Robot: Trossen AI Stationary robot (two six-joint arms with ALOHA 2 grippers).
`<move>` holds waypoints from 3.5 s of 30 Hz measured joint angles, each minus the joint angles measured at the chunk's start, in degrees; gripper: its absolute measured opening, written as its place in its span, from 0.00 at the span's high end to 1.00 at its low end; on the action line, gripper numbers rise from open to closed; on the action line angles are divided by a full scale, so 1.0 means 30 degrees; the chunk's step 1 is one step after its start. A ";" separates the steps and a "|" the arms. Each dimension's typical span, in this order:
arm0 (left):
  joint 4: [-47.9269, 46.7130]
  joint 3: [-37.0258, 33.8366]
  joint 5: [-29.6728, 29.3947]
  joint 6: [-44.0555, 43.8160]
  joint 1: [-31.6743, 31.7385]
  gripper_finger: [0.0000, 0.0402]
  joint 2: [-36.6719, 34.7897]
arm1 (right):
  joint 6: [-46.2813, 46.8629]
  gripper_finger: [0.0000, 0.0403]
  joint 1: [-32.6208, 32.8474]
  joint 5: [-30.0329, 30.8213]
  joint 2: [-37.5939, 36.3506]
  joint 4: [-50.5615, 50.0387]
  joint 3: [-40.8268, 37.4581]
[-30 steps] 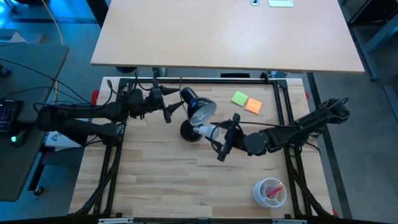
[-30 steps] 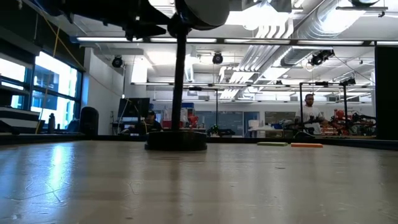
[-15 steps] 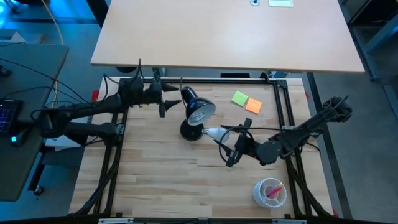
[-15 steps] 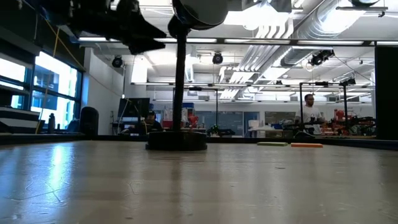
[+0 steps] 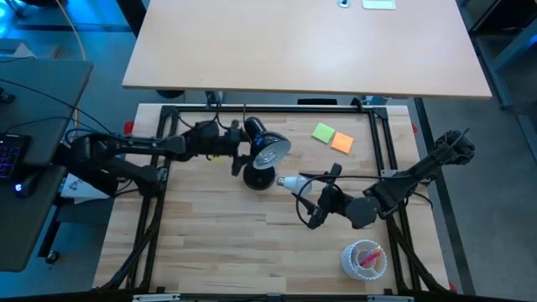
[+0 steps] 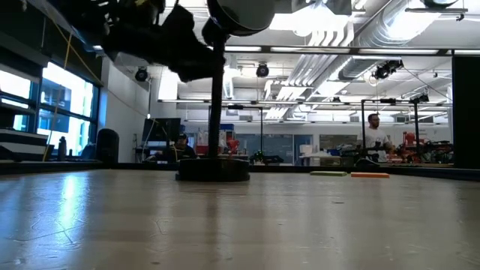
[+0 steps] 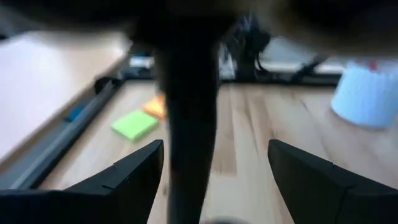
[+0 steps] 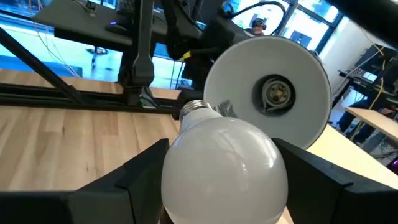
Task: Screw lightbulb
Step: Insert the white lightbulb into the black lamp
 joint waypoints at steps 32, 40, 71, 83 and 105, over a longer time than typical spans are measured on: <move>0.2996 0.0439 -1.3091 -0.4572 -0.7138 0.87 0.1237 | -0.0341 0.37 0.0450 0.0056 0.0000 0.1448 0.0007; 0.3758 0.0424 -1.8047 -0.3125 -0.9267 0.84 0.2072 | 0.0126 0.37 0.0299 0.0438 0.0007 0.1865 0.0007; -0.9161 0.0460 -1.6729 -0.6351 -0.9839 0.32 -0.4940 | -0.0725 0.37 -0.0099 0.0861 0.0248 0.2230 0.0355; -0.8845 0.0446 -1.2377 -0.1460 -0.5991 0.35 -0.6363 | -0.3467 0.37 -0.1553 0.2526 0.2918 -0.0141 0.3409; -0.2420 0.0424 0.4945 -0.0995 0.2336 0.38 -0.5124 | 0.0218 0.37 -0.3525 0.0290 0.2936 -0.2184 0.3672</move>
